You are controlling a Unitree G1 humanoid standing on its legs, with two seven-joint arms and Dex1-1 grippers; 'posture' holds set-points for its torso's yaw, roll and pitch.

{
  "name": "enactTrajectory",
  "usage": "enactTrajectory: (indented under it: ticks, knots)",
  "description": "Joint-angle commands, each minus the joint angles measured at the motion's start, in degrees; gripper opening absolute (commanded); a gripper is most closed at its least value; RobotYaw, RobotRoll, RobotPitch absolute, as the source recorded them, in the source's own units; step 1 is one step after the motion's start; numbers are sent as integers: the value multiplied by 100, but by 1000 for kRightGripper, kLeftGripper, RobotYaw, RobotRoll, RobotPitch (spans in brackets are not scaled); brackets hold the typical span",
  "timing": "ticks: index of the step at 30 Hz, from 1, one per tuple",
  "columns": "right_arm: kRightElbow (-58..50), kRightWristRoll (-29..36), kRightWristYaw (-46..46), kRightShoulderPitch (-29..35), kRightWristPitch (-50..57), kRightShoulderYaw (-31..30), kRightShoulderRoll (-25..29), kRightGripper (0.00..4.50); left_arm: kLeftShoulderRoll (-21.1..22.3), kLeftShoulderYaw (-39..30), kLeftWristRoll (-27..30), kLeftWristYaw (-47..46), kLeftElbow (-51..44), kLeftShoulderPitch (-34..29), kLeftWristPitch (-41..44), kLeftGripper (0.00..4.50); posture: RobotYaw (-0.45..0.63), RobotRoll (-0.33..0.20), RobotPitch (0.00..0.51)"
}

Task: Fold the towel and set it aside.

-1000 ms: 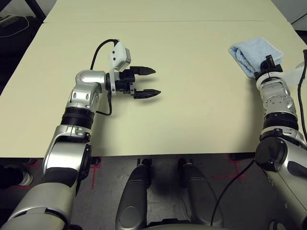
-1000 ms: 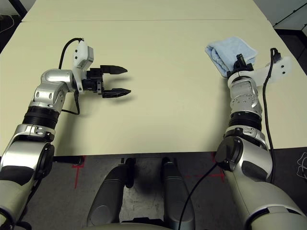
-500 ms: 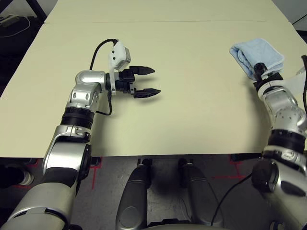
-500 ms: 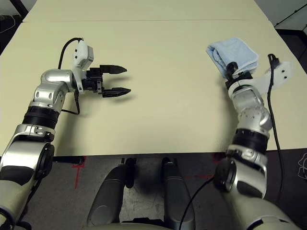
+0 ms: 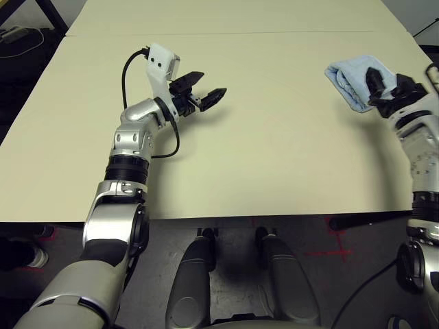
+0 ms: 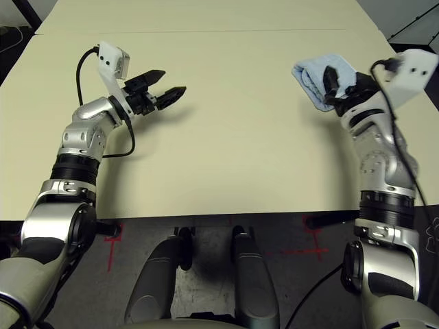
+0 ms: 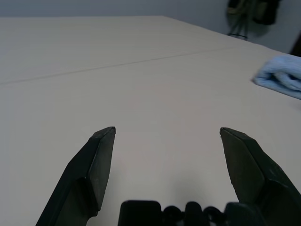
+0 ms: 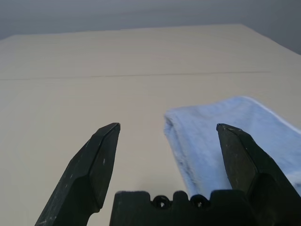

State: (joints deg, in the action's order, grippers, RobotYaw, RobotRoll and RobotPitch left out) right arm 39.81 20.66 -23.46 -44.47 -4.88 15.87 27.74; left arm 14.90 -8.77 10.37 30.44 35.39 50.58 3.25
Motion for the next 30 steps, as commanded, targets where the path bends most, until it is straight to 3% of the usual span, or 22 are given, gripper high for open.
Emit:
enactTrajectory:
  ticks: [1, 5, 10, 18, 30]
  knots:
    - [1209, -336, -302, -328, -1157, -52, -163, 4479, -101, -165, -384, -1211, 265, -124, -838, 4500, 61, 0, 261]
    - [2043, -645, -133, -661, -1882, -102, -377, 4479, -34, -319, -702, -2374, 1041, -12, -1876, 4500, 48, 0, 262]
    - [2355, -793, 313, -811, -2011, -42, -614, 4479, 135, -447, -701, -2784, 1918, 89, -2431, 4500, 23, 0, 245]
    - [2408, -712, 726, -741, -2112, 262, -607, 4479, 357, -490, -512, -2365, 2646, 300, -2574, 4500, -5, 0, 225]
    - [2418, -790, 443, -747, -2125, 299, -543, 4479, 488, -673, -261, -1941, 2664, 251, -2653, 4500, -2, 0, 217]
